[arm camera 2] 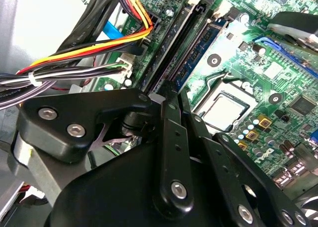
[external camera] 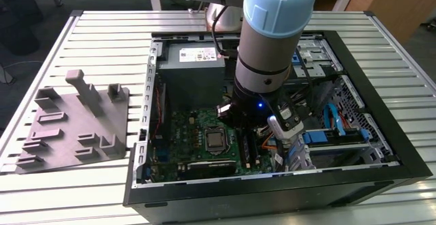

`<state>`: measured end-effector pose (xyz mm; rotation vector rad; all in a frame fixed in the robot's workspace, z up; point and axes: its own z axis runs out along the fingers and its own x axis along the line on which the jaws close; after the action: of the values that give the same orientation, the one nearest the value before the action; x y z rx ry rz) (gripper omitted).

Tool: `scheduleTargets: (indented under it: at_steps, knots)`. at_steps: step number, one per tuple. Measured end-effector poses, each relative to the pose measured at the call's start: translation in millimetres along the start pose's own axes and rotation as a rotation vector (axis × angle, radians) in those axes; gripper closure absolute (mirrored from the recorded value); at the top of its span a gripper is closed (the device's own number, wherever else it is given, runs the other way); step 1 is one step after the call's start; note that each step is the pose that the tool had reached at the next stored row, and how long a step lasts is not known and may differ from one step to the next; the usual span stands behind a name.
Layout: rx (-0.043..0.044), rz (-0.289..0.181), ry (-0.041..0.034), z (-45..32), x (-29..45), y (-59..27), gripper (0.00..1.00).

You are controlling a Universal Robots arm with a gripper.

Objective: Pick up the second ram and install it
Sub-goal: 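Insert the second ram into the second slot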

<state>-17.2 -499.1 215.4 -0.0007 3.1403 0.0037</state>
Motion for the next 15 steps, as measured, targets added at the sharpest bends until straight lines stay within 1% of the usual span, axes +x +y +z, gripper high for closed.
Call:
scheduleTargets:
  at_steps: [11,13,15]
  knots:
    - [0.0004,0.001,0.0000,1.2,0.0,0.0,0.86]
    - [0.0021,0.001,-0.0001,1.3,0.0,0.1,0.86]
    - [0.0057,0.001,-0.0002,1.3,0.0,0.0,0.86]
